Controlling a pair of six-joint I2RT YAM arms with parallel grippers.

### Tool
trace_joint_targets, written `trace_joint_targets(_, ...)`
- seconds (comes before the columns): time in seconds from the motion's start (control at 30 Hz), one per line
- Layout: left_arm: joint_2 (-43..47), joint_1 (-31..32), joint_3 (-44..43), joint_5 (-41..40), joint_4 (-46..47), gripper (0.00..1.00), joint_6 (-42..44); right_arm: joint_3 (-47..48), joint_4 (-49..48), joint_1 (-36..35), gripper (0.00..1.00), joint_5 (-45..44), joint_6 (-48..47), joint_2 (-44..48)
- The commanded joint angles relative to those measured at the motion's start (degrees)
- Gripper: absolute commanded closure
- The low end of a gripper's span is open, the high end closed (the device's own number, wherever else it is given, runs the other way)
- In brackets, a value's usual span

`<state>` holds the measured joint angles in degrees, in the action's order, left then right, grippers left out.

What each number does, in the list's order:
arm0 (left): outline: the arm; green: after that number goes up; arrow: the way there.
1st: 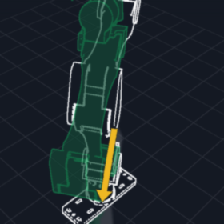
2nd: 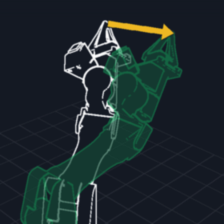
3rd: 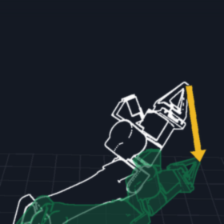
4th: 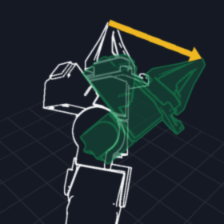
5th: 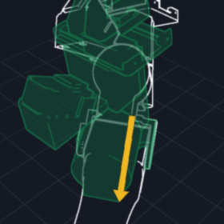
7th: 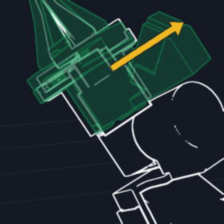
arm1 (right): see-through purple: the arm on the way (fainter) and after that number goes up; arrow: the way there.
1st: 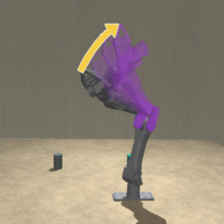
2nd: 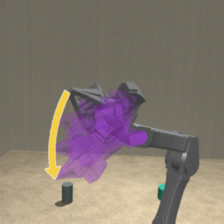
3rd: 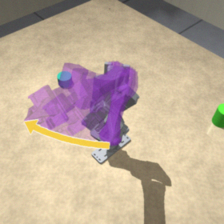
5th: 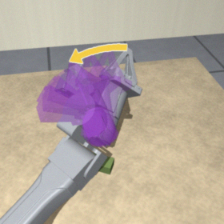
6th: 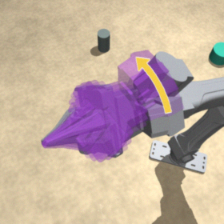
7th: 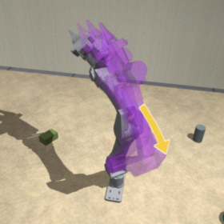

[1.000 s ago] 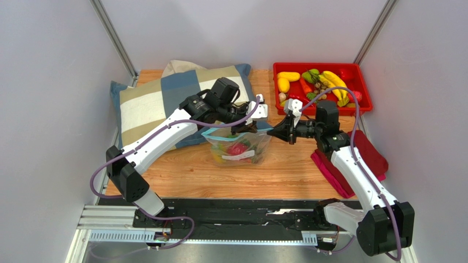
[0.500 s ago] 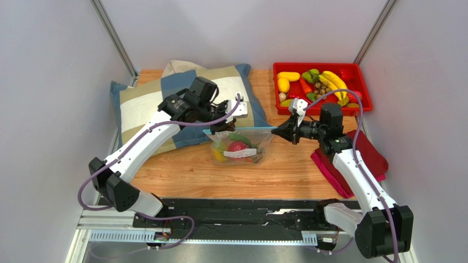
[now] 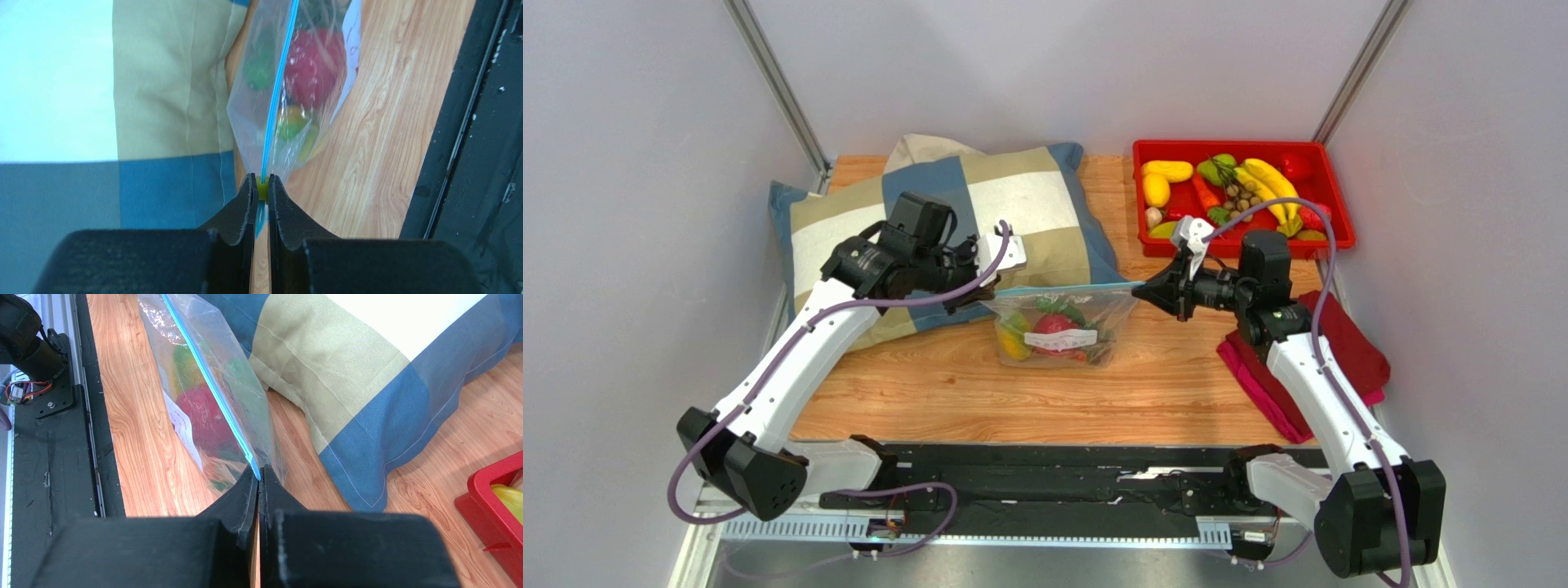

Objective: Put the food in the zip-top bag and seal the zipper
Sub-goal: Zip the zipper food storage bag at the center of the board, then place the zipper food storage bag at the center of the board.

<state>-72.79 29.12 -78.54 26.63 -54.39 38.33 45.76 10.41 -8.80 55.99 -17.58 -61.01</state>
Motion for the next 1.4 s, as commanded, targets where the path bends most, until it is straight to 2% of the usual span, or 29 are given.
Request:
trace_joint_targets(0.0, 4.32, -2.93, 2.69, -7.65, -4.06, 1.0, 1.58, 0.12, -1.19, 1.94, 1.0, -4.13, 0.36, 1.42)
trace_joint_targets(0.17, 6.7, -3.37, 2.87, -7.65, -4.49, 1.0, 0.17, 1.09, 1.27, 1.94, 1.0, -2.47, 0.36, 3.7)
trace_joint_targets(0.33, 8.63, -3.37, -2.57, 0.94, -8.79, 1.0, -2.9, 2.93, 8.37, -1.99, 1.0, 0.87, -0.17, 8.8)
trace_joint_targets(0.4, 9.16, -3.29, -3.89, 2.63, -9.42, 1.0, -4.92, 3.46, 10.41, -4.9, 1.0, -0.08, 0.7, 11.26)
trace_joint_targets(0.5, 8.11, -3.28, -7.66, 0.19, -9.59, 1.0, -9.31, 4.95, 11.38, -10.7, 1.0, -7.28, 4.92, 11.36)
trace_joint_targets(0.6, 3.99, -3.37, -10.31, -4.21, -11.35, 1.0, -10.29, 8.02, 11.03, -11.24, 1.0, -11.85, 5.81, 5.76)
trace_joint_targets(0.73, -1.72, -3.46, -8.65, -9.48, -7.85, 1.0, -12.22, 12.59, 11.12, -10.89, 1.0, -17.57, 1.51, -4.34)
trace_joint_targets(0.83, -5.32, -4.68, -7.42, -12.99, -3.29, 1.0, -14.59, 16.72, 10.86, -10.72, 1.0, -16.71, 0.1, -12.86)
trace_joint_targets(0.93, -8.93, -6.7, -8.46, -13.8, -0.55, 1.0, -16.79, 19.98, 12.08, -10.8, 1.0, -14.07, 0.09, -17.63)
trace_joint_targets(0.97, -9.73, -7.06, -9.08, -13.89, -0.37, 1.0, -17.92, 21.9, 13.13, -10.8, 0.97, -13.71, 0.09, -19.91)
trace_joint_targets(1.0, -10.78, -7.41, -10.91, -12.76, -1.06, 0.94, -18.54, 22.7, 15.23, -10.72, 0.91, -13.54, 0.27, -20.72)
trace_joint_targets(1.03, -11.14, -7.68, -11.97, -11.96, -1.68, 0.85, -19.25, 23.41, 16.21, -10.45, 0.68, -13.36, 0.53, -21.16)
trace_joint_targets(1.07, -11.23, -7.77, -12.77, -11.35, -2.12, 0.77, -20.56, 23.85, 16.48, -10.1, 0.54, -13.36, 1.32, -20.47)
trace_joint_targets(1.1, -10.79, -7.85, -13.73, -9.08, -2.73, 0.61, -21.09, 23.76, 16.04, -8.97, 0.43, -13.01, 2.28, -19.68)
trace_joint_targets(1.13, -10.01, -7.85, -13.83, -7.92, -2.65, 0.53, -21.62, 23.42, 15.52, -8.17, 0.31, -12.75, 4.29, -18.8)
trace_joint_targets(1.17, -9.13, -7.85, -13.57, -7.04, -2.21, 0.45, -23.28, 23.41, 15.34, -7.56, 0.27, -12.57, 4.75, -16.62)
trace_joint_targets(1.23, -6.4, -7.85, -13.21, -4.4, -0.72, 0.1, -24.09, 23.5, 15.42, -5.71, 0.19, -12.57, 6.76, -14.41)
trace_joint_targets(1.27, -5.87, -7.85, -13.56, -3.96, -0.63, 0.01, -24.35, 23.59, 15.43, -4.92, 0.12, -12.83, 7.9, -13.35)
trace_joint_targets(1.37, -5.95, -8.03, -18.04, -3.78, -3.43, 0.01, -23.83, 24.29, 15.78, -1.76, 0.08, -13.36, 12.2, -9.83)
